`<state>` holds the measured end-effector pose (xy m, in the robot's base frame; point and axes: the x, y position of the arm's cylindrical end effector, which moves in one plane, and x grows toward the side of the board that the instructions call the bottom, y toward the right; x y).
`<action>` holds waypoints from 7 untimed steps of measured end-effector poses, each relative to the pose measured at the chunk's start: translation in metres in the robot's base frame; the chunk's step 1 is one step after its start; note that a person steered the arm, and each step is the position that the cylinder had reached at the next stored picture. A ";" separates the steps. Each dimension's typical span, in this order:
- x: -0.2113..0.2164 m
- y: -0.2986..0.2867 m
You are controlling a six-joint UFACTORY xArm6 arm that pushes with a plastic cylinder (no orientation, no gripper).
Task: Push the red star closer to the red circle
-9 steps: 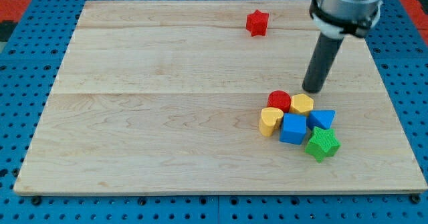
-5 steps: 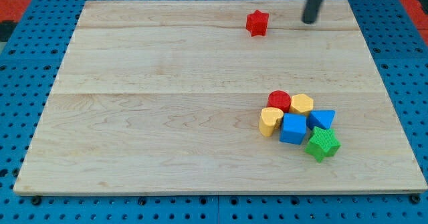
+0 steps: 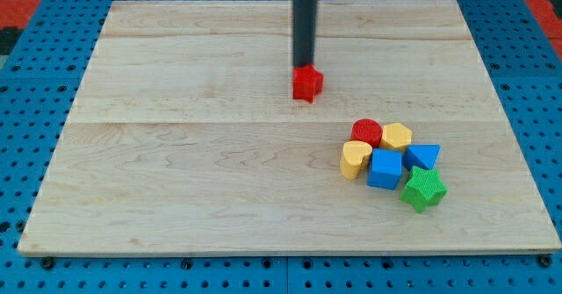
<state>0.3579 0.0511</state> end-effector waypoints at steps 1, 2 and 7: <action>0.035 0.046; 0.032 0.041; 0.009 0.011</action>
